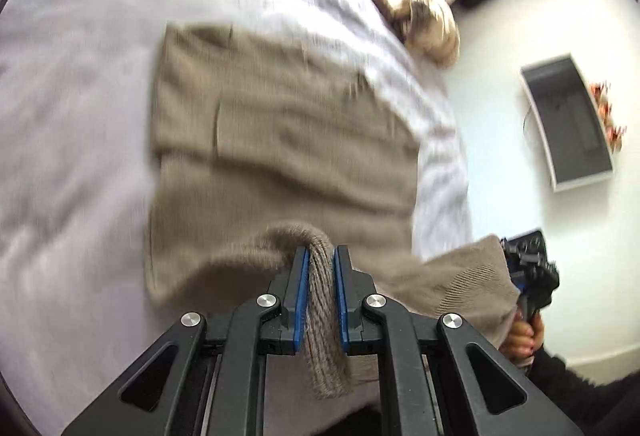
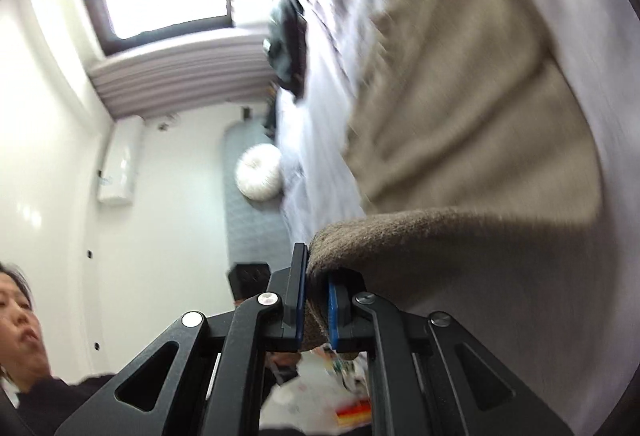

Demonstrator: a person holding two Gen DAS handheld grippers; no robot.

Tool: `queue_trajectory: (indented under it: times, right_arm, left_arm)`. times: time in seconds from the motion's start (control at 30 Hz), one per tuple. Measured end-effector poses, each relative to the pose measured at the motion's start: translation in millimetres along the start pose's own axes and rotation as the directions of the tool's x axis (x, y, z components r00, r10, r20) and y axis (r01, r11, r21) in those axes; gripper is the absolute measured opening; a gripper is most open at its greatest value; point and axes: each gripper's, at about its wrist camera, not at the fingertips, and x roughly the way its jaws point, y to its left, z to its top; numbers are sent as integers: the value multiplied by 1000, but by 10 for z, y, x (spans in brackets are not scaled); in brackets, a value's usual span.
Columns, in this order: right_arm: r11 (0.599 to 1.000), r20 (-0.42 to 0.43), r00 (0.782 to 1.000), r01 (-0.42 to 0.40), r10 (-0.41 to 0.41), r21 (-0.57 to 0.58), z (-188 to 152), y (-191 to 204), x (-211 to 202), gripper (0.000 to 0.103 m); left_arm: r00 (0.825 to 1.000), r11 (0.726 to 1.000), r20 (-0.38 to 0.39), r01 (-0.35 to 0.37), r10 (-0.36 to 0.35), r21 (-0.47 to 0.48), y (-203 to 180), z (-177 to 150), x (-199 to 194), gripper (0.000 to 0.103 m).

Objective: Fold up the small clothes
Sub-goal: 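Grasp the hem with the left gripper while the right gripper grasps the hem too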

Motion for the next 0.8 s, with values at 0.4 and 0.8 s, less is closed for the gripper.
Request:
queue_trajectory:
  times: [0.4,0.8]
  right_arm:
    - [994,132,989,57,-68,92,1492,-431,507,7]
    - [896,106,890,443,-443,24,1825,-532,698,21]
  left_arm:
    - [985,991,110,-125,129,-43,408,1406,843,14]
    - [883,867,118,-469,454,170,328,1421,1039,103]
